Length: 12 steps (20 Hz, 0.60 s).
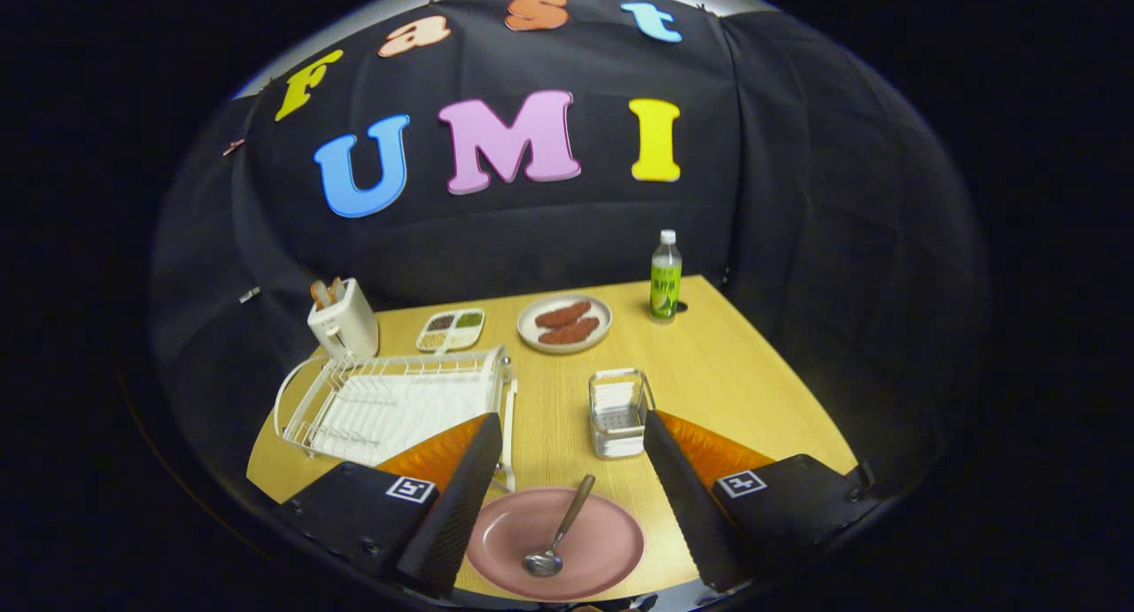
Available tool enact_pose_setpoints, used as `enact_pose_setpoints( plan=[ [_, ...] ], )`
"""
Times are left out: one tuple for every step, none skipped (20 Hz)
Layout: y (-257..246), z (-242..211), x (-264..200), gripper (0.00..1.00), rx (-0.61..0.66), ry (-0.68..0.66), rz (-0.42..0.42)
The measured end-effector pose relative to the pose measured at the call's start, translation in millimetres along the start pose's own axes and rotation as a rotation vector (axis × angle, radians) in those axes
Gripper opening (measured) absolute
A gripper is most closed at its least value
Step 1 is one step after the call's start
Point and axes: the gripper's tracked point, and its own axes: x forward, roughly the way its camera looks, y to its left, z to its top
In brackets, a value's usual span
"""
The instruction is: Take the plate from the dish rack, then take the spoon from the basket and place it into the plate.
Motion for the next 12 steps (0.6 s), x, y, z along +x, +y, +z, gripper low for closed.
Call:
enact_pose_setpoints(
  plan=[
    [1, 19, -8, 0.99, -0.020, -0.058, -0.002],
    [3, 40, -17, 0.99, -0.042, -0.120, 0.001],
    [6, 59, -26, 0.99, -0.063, -0.182, 0.005],
    [8, 75, -35, 0.99, -0.088, -0.241, 0.006],
    [10, 88, -46, 0.99, -0.107, -0.288, 0.005],
    [10, 99, -55, 0.99, -0.119, -0.327, 0.001],
    [11, 103, -65, 0.97, -0.123, -0.348, -0.004],
    [9, 105, -74, 0.96, -0.117, -0.361, -0.012],
    [9, 108, -82, 0.97, -0.107, -0.370, -0.016],
    [7, 109, -87, 0.98, -0.095, -0.378, -0.023],
    [4, 109, -92, 0.98, -0.085, -0.381, -0.030],
    [0, 109, -95, 0.98, -0.080, -0.380, -0.040]
  ],
)
